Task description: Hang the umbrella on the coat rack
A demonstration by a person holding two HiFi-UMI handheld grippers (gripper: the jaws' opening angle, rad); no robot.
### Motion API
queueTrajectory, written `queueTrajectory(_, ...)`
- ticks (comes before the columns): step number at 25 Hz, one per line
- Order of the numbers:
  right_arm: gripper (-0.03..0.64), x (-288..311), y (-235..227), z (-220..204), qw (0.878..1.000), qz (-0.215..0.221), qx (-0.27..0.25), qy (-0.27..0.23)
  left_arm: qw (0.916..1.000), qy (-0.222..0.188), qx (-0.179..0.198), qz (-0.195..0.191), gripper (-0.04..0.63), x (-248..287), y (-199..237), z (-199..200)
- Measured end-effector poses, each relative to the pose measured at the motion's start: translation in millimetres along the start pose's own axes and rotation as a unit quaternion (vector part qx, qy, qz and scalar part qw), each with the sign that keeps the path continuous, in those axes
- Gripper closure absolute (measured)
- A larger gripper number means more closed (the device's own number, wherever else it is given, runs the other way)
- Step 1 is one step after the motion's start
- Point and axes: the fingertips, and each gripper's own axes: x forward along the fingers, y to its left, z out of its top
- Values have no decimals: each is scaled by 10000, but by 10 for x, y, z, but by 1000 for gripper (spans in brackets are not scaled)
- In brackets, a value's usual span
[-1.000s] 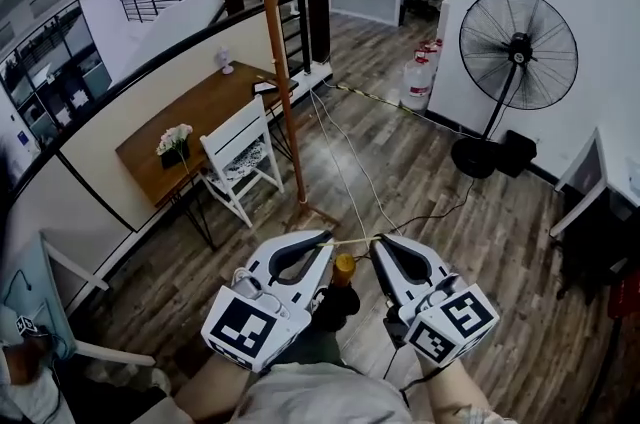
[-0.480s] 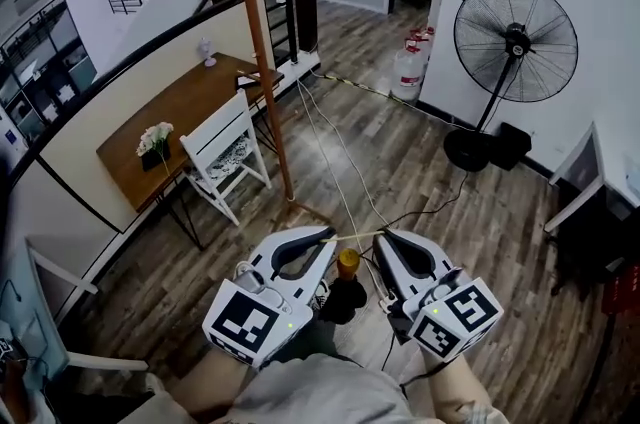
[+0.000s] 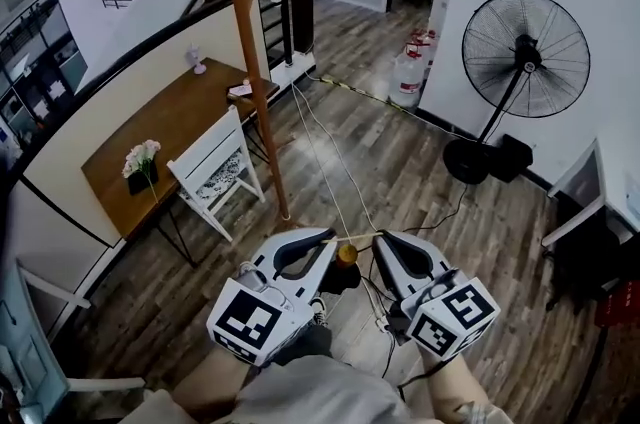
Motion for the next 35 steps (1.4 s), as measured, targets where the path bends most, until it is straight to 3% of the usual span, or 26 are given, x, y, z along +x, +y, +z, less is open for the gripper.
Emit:
queueTrajectory(17, 614, 2004, -818, 287, 9992, 194, -64, 335, 9997, -10, -238, 93, 595, 917, 1926, -93)
queueTrajectory(23, 612, 2366, -965, 279, 9986, 367, -158, 341, 9993, -48, -243, 266, 595, 1057, 2252, -174)
queueTrajectory(29, 613, 2585, -1141, 415, 9954, 595, -660, 355, 9990, -146, -117, 403, 595, 1236, 2427, -94)
queueTrajectory(35, 612, 2866, -1460, 556, 9931, 1009, -538, 266, 9978, -144, 28, 643, 595, 1573, 2679, -19)
